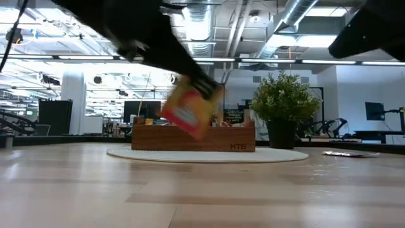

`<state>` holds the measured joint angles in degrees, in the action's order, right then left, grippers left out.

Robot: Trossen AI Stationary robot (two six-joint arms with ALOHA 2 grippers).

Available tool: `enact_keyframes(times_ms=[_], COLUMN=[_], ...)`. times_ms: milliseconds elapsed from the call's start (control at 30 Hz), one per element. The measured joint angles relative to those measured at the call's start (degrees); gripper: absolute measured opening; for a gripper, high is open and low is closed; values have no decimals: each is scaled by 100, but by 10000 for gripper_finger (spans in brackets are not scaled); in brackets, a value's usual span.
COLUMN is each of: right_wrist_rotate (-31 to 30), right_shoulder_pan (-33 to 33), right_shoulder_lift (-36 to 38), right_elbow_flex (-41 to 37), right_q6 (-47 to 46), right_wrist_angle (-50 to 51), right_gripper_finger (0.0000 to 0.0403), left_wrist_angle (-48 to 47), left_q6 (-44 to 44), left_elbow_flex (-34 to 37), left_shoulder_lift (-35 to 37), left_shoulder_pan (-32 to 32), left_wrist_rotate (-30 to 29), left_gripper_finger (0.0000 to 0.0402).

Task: Pick & Place Tea
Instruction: Put the orange tea bag into the left section of the wooden organizer

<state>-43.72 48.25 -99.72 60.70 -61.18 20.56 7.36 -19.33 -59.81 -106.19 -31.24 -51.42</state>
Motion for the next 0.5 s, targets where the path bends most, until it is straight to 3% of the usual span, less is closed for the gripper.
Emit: enact_keyframes(times_ms=[100,233,400,500], right_wrist_rotate=[-601,-1200,-1115,-832], right_shoulder_pan=[160,281,144,-5], right_shoulder_lift=[-66,-371,-867,-1044], right_elbow_flex=[-28,-27,-29,27], right_q6=[-170,10,664,996], right_wrist_angle=[-141,-723,-1649,-1982], right_gripper_finger=[0,0,0,0], left_wrist_angle=[191,1239,3834,4969], left_q6=[-218,15,1167,1610], left_elbow_flex=[890,2218,3667,4135], left_shoulder_lift=[894,1862,2220,2182], left_shoulder_pan=[-34,63,503,828], left_wrist_rotate=[-449,-776,-637,-385], left_gripper_finger=[0,0,0,0])
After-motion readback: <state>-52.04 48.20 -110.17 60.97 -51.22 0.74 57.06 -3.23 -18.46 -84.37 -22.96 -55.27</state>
